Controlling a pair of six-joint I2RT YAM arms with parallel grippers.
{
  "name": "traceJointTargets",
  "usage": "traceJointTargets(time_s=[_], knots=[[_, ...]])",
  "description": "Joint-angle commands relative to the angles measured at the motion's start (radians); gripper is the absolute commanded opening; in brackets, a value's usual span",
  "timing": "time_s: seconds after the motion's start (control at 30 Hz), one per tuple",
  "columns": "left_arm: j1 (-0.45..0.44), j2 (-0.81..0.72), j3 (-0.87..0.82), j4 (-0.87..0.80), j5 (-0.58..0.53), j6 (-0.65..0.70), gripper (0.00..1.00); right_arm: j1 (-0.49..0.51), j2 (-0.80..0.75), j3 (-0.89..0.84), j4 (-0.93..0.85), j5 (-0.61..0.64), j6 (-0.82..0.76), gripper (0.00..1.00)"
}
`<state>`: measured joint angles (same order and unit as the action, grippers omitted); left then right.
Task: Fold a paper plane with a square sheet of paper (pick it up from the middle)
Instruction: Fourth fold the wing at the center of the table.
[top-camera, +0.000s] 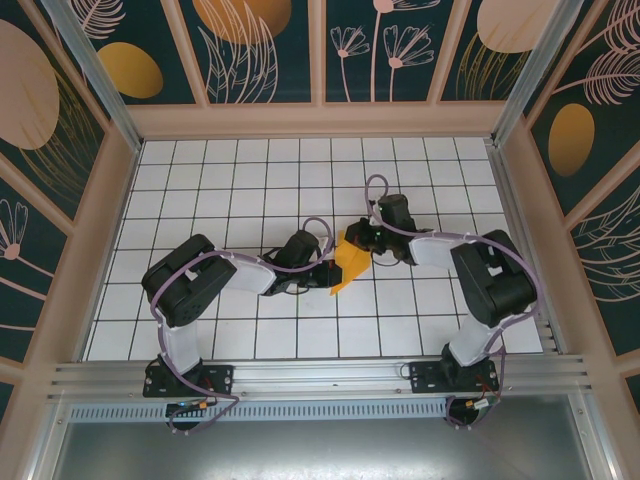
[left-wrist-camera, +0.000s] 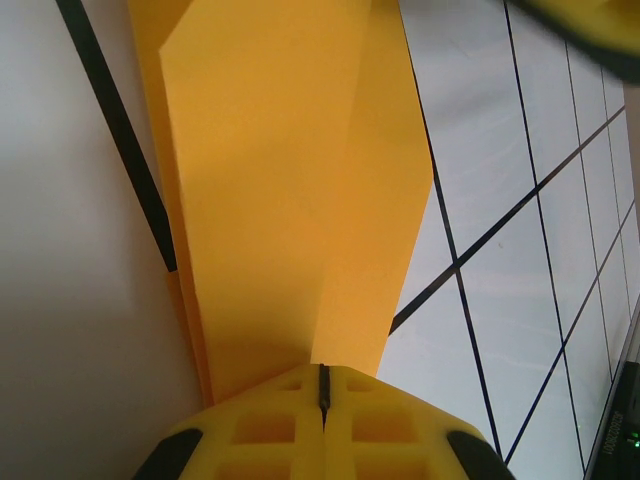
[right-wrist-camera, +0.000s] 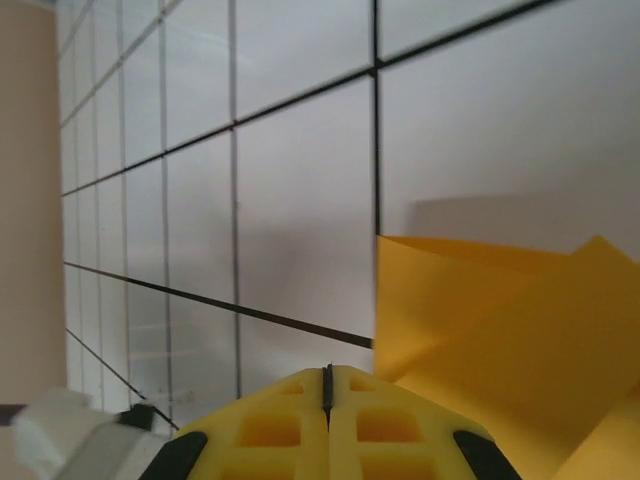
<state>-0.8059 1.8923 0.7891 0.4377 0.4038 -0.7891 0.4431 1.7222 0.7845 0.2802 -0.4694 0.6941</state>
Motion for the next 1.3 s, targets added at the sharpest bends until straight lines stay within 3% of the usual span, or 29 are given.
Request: traceJointTargets(time_s=[0.0, 0.33, 0.73, 1.27], knots=[[-0.008, 0.063, -0.055, -0.27, -0.011, 0.019, 0.0, -0.003, 0.068, -0.01, 0.033, -0.004, 0.016, 0.02], [-0.009, 0.03, -0.074, -0.293, 0.017, 0.038, 0.0, -0.013, 0.153, -0.046, -0.006, 0.088, -0.025, 0.0], [-0.009, -0.018, -0.124, -0.396, 0.082, 0.127, 0.0, -0.024, 0.17, -0.08, 0.022, 0.082, -0.018, 0.0], [-0.009, -0.195, -0.079, -0.531, -0.046, 0.149, 0.0, -0.02, 0.169, -0.096, 0.034, 0.077, -0.001, 0.0]])
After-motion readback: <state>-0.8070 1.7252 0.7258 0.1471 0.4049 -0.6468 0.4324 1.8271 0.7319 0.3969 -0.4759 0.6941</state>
